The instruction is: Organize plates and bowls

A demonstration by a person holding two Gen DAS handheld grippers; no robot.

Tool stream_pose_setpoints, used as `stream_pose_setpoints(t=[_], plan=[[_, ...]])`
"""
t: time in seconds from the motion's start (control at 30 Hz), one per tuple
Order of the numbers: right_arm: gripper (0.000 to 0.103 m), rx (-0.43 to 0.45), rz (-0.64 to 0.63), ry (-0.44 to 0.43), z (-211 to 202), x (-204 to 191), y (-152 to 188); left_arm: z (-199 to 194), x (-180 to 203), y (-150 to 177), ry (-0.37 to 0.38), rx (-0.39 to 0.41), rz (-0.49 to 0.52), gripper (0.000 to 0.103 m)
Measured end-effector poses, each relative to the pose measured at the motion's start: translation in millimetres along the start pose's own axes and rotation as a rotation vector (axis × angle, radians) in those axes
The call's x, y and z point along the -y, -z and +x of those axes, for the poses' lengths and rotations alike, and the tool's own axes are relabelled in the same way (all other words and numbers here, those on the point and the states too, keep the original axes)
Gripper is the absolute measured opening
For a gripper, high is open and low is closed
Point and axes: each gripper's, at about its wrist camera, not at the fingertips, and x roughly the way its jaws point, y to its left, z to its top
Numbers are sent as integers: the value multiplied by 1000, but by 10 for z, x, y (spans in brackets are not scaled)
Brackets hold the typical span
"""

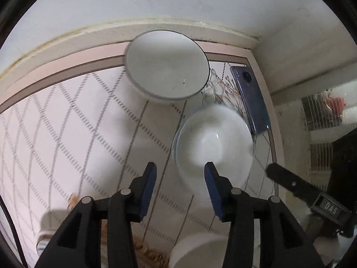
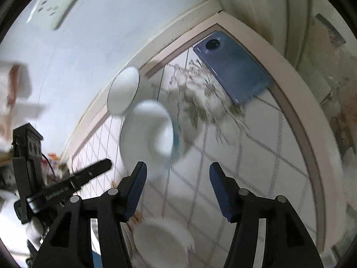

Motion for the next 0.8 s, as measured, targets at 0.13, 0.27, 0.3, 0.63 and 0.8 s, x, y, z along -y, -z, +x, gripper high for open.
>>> stream_pose_setpoints(t=[0.13,0.27,0.3,0.63,0.8], plan=[[61,-32,56,-45,333,28,-209,275,55,-86,-12,-44,9,41],[16,-66,87,-57,572,103,-264,380,115,-71,-72,-42,56,15],[15,-67,87,-65,594,107,-259,388,128,-62,-79,-36,65,16],[13,-42,1,4,481,-84,-138,140,181,86,-103,-3,92,14],[13,-35,-49,-5,170,-197,59,-245,325,319,-89,27,121,14]])
